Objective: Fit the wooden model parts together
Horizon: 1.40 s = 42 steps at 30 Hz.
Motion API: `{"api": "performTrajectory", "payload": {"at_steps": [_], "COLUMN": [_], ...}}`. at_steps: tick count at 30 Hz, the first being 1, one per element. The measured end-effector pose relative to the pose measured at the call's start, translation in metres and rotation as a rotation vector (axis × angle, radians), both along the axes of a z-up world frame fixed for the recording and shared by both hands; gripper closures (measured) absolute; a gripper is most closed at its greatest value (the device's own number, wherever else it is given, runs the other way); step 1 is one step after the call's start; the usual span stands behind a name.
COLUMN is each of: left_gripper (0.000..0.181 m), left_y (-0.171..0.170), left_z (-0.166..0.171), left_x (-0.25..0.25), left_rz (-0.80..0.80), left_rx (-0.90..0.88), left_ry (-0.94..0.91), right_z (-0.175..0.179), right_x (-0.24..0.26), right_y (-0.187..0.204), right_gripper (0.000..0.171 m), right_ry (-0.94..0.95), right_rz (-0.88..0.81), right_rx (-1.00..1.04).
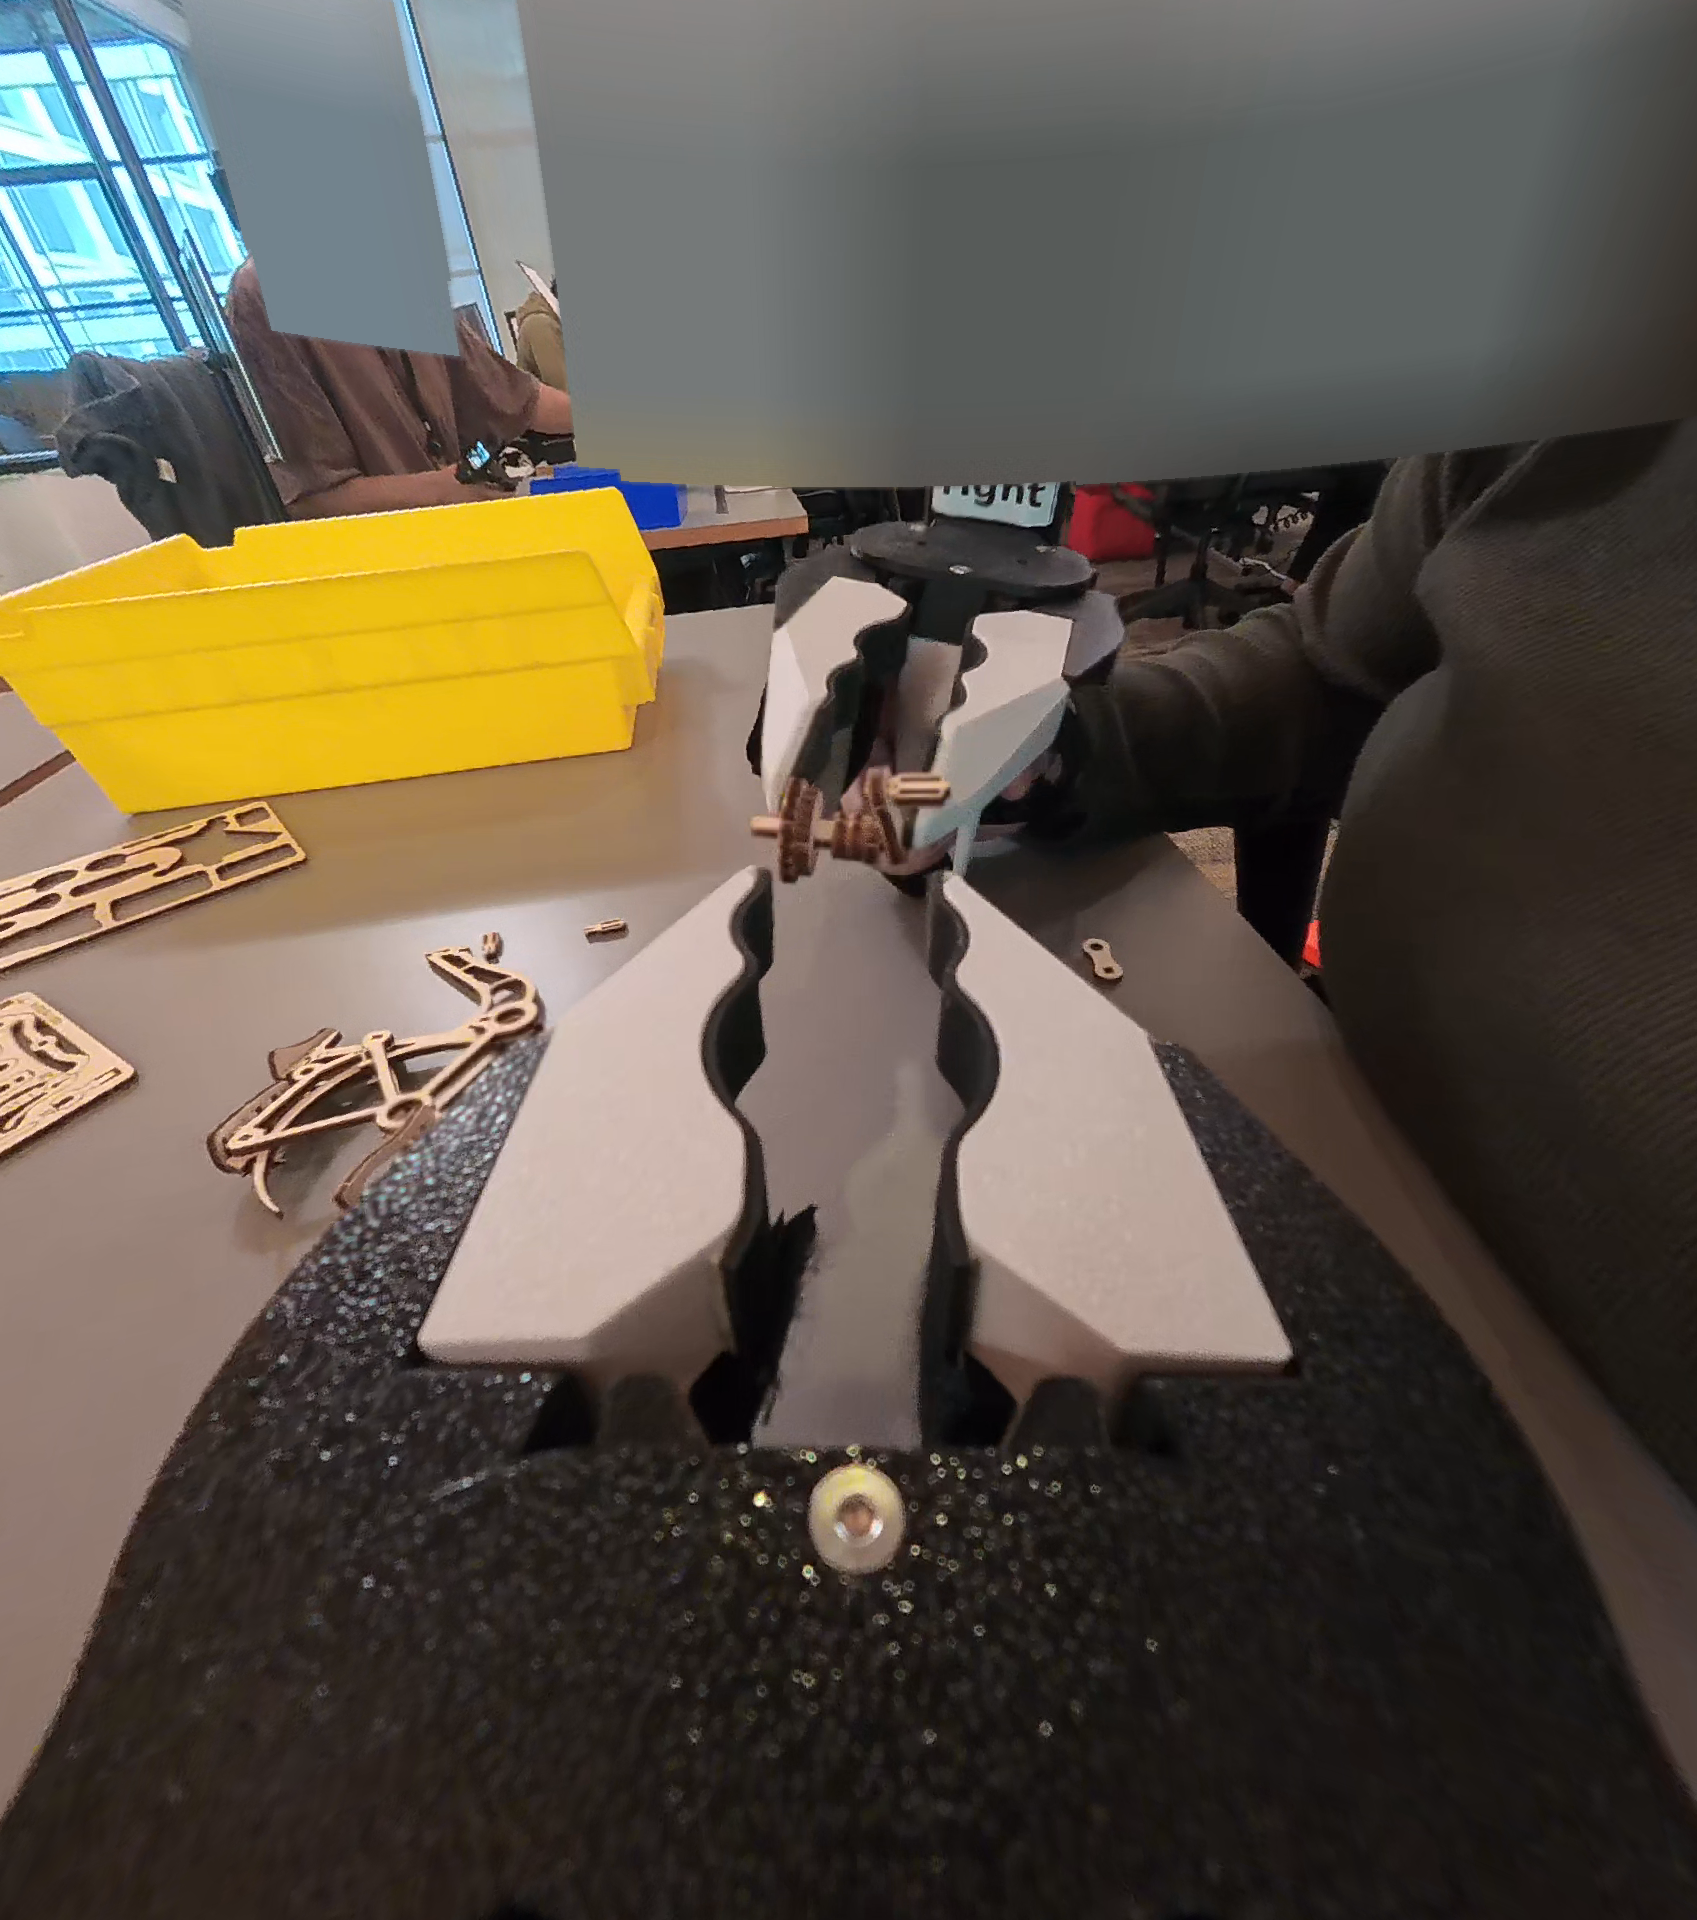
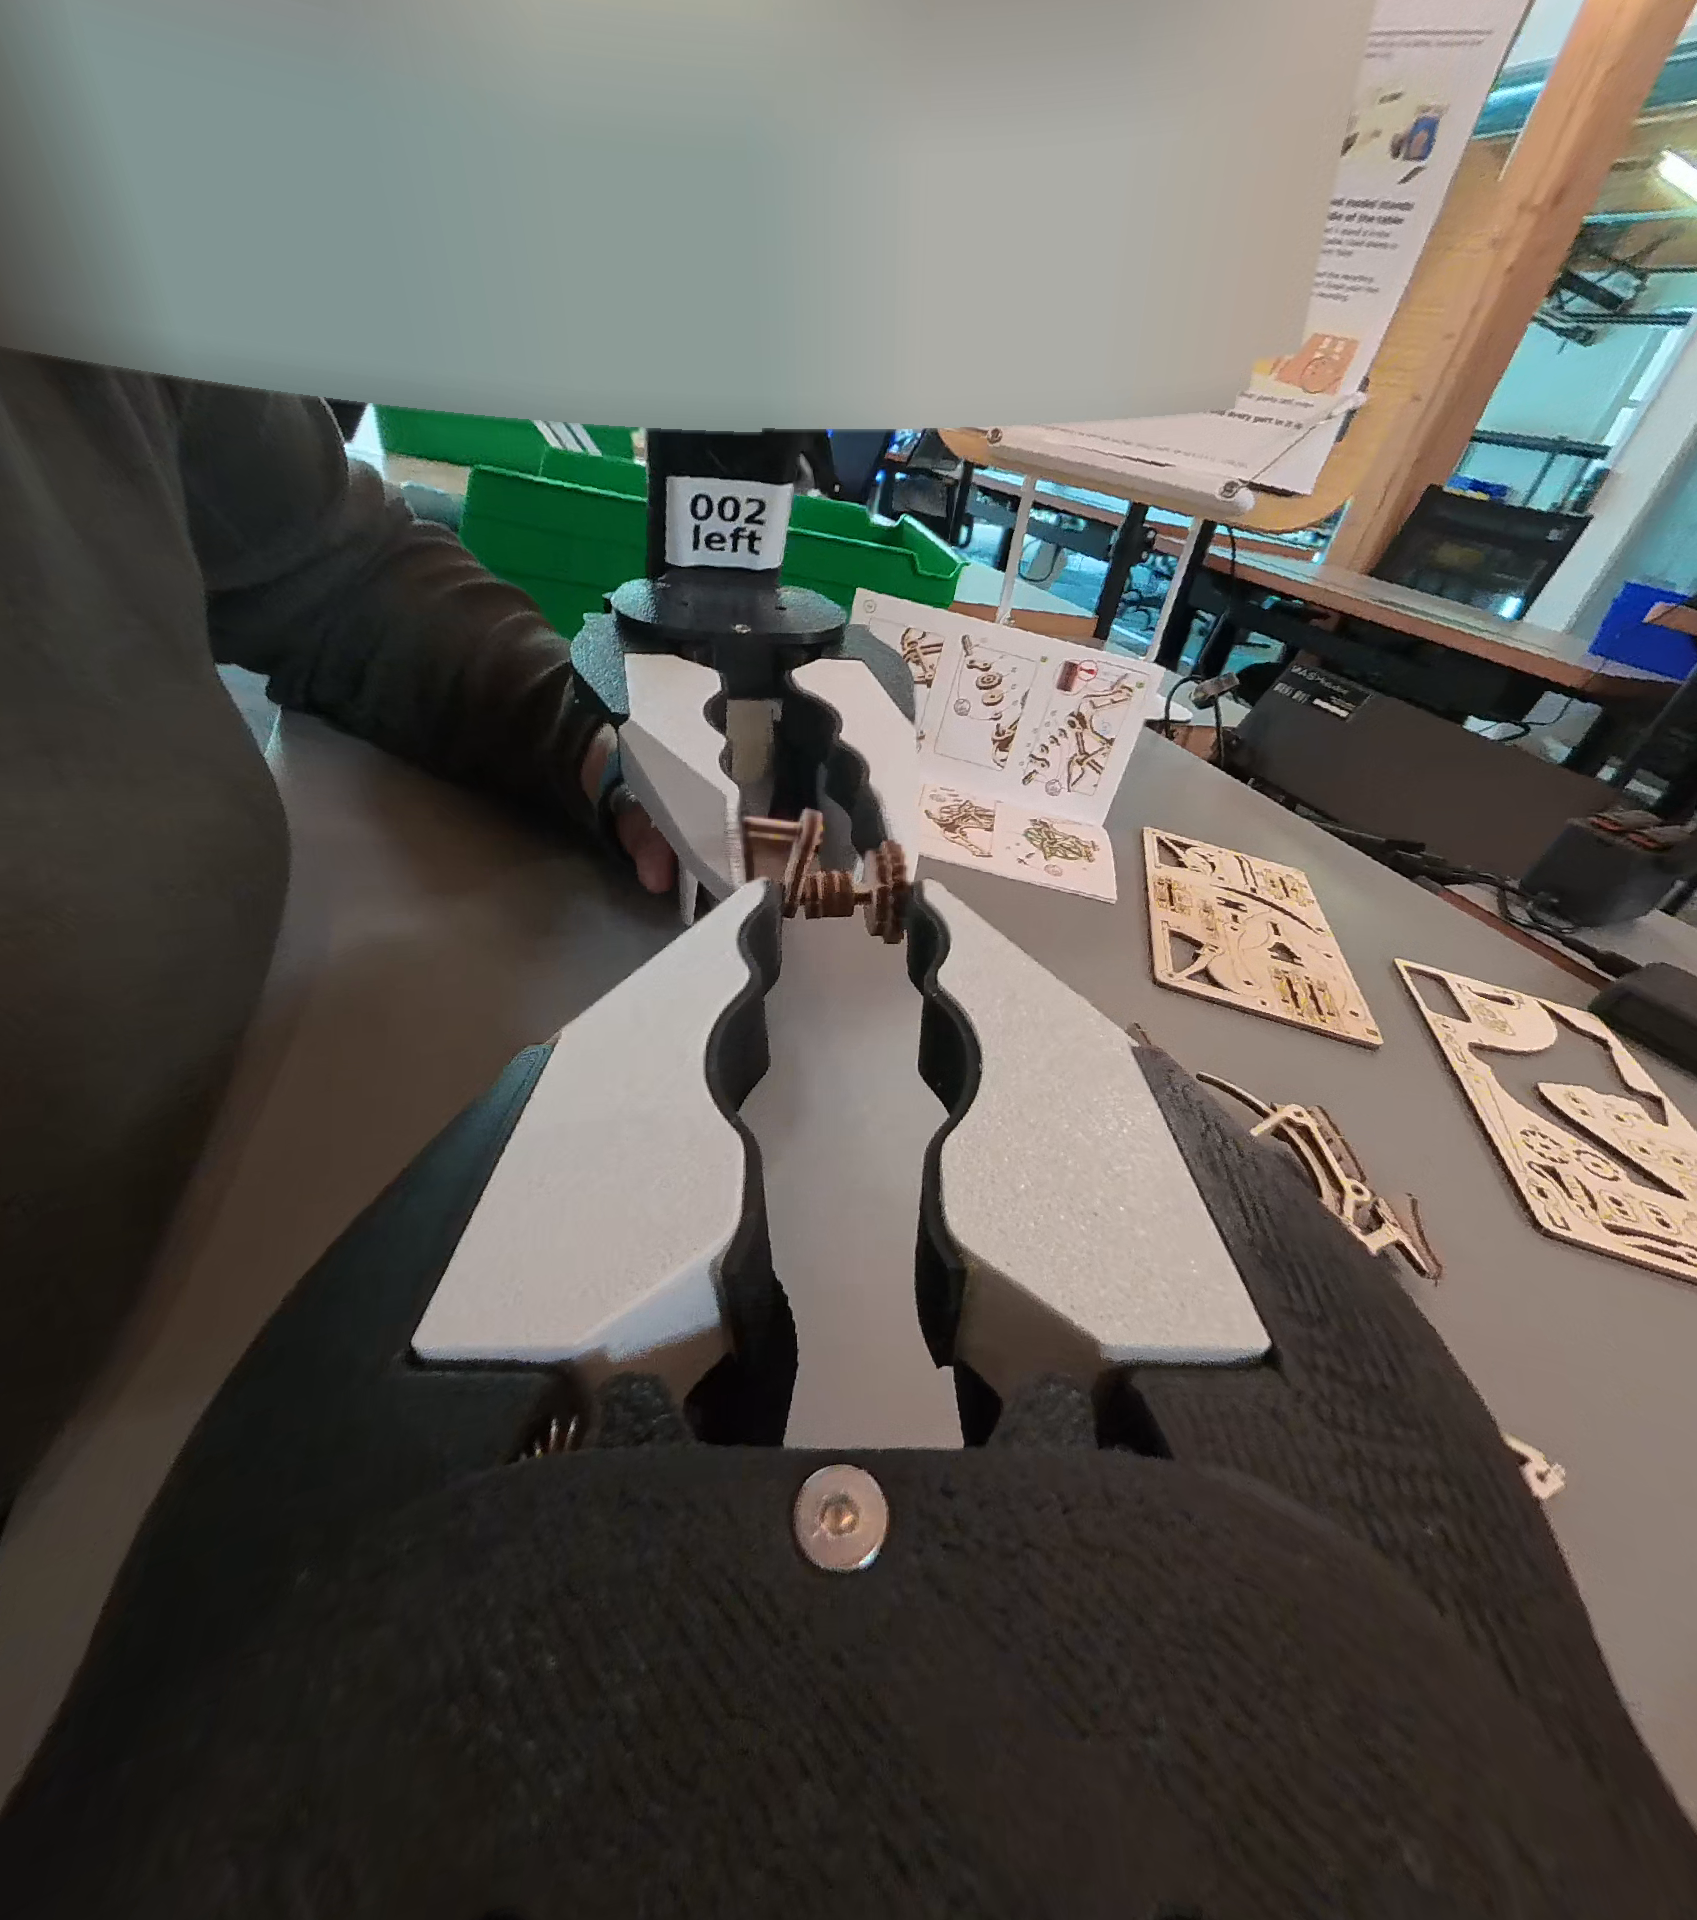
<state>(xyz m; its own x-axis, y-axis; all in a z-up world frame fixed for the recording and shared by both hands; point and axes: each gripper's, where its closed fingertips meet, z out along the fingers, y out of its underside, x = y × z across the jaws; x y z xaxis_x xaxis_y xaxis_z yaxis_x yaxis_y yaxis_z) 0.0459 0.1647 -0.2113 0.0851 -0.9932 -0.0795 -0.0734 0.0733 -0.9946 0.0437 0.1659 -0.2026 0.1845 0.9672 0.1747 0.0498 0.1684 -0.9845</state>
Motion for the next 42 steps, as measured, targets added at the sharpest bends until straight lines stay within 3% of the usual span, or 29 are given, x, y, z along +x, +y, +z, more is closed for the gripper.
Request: {"api": "performTrajectory", "payload": {"at_steps": [5, 9, 17, 19, 21, 25, 28, 34, 37, 42], "left_gripper": [0.150, 0.160, 0.160, 0.160, 0.160, 0.160, 0.159, 0.108, 0.083, 0.080], "left_y": [-0.003, 0.000, 0.025, 0.025, 0.019, -0.004, -0.003, 0.006, 0.012, 0.012], "left_z": [0.002, 0.002, -0.014, -0.025, -0.036, -0.072, -0.081, -0.085, -0.082, -0.072], "left_x": [0.001, -0.001, -0.012, -0.012, -0.010, -0.011, -0.017, -0.030, -0.033, -0.024], "left_rz": [-0.006, 0.017, 0.220, 0.208, 0.148, -0.062, -0.085, 0.003, 0.160, 0.362], "left_rx": [0.008, 0.091, 0.665, 0.723, 0.642, 0.248, 0.091, -0.046, -0.030, 0.009], "left_ry": [-0.012, 0.005, 0.224, 0.287, 0.323, 0.480, 0.548, 0.586, 0.566, 0.518], "right_z": [-0.002, -0.003, 0.004, 0.009, 0.013, 0.019, 0.021, 0.010, 0.008, 0.010], "right_x": [-0.002, -0.005, -0.001, 0.002, 0.006, 0.016, 0.021, 0.020, 0.019, 0.011], "right_y": [0.000, -0.002, 0.010, 0.013, 0.019, 0.035, 0.046, 0.059, 0.068, 0.080], "right_gripper": [0.149, 0.149, 0.130, 0.130, 0.130, 0.131, 0.131, 0.129, 0.130, 0.133], "right_ry": [-0.010, -0.022, 0.020, 0.040, 0.062, 0.101, 0.099, -0.003, -0.016, 0.034], "right_rz": [-0.001, 0.001, -0.088, -0.128, -0.169, -0.261, -0.296, -0.235, -0.208, -0.166], "right_rx": [0.012, 0.035, 0.083, 0.118, 0.125, 0.098, 0.056, 0.076, 0.168, 0.346]}}
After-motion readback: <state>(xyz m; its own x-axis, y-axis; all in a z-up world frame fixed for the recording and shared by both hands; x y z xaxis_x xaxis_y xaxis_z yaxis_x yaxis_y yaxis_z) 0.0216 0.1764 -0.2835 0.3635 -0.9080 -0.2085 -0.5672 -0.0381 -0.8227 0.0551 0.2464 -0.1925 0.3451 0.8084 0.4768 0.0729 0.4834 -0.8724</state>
